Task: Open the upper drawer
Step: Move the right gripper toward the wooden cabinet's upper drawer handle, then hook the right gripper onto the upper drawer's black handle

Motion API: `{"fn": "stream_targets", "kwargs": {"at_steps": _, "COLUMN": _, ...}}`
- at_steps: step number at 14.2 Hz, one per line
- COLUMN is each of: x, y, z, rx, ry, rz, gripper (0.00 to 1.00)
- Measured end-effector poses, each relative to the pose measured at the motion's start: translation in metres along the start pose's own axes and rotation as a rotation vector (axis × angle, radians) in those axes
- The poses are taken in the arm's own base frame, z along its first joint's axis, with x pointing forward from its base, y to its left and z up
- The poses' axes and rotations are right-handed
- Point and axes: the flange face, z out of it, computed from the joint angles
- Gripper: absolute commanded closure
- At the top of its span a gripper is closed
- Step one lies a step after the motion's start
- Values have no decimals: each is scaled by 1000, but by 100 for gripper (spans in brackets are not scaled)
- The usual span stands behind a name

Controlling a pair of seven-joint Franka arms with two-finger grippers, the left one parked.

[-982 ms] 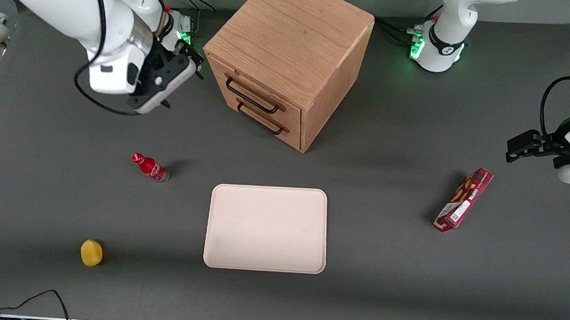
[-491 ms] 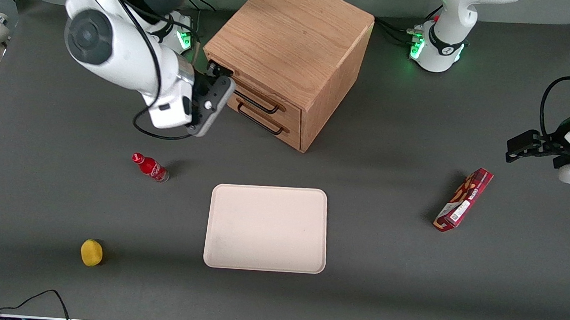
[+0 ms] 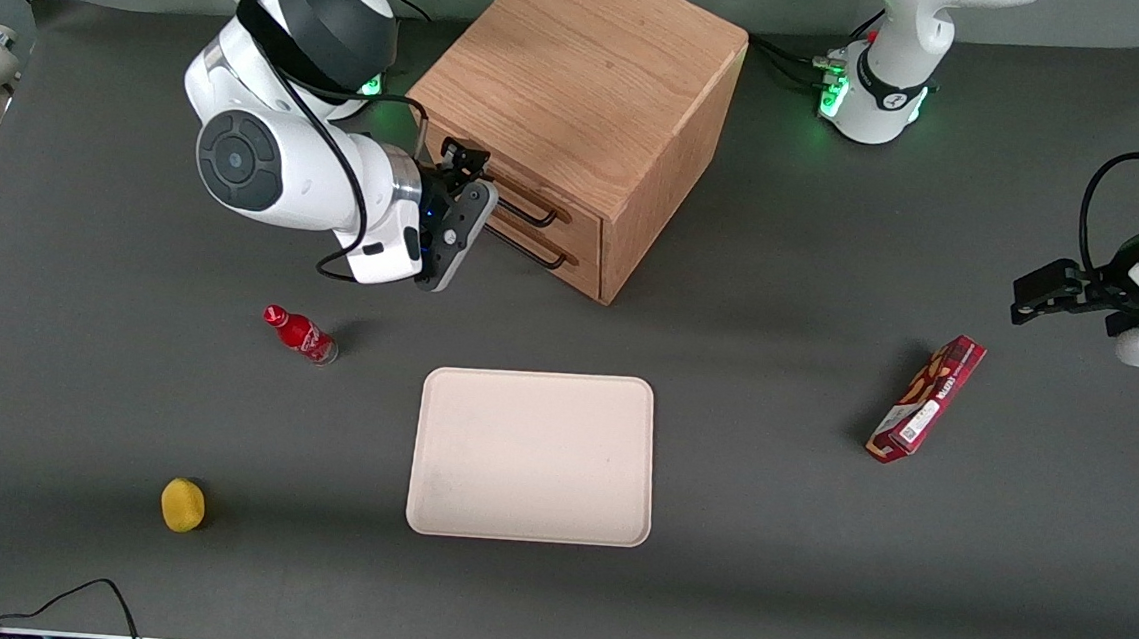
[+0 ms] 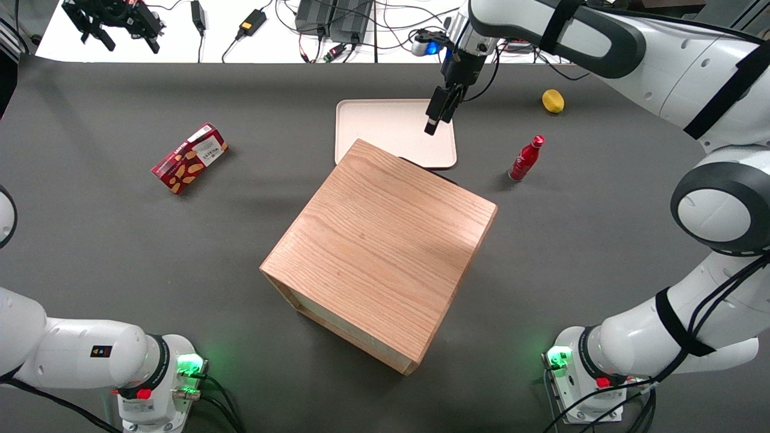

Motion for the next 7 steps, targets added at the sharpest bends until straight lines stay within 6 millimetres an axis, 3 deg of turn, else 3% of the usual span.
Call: {"fn": "stream_targets", "kwargs": {"at_steps": 7, "x": -4, "y": 16, "z": 53, "rx": 7, "ry": -27, "rz": 35, "gripper": 0}}
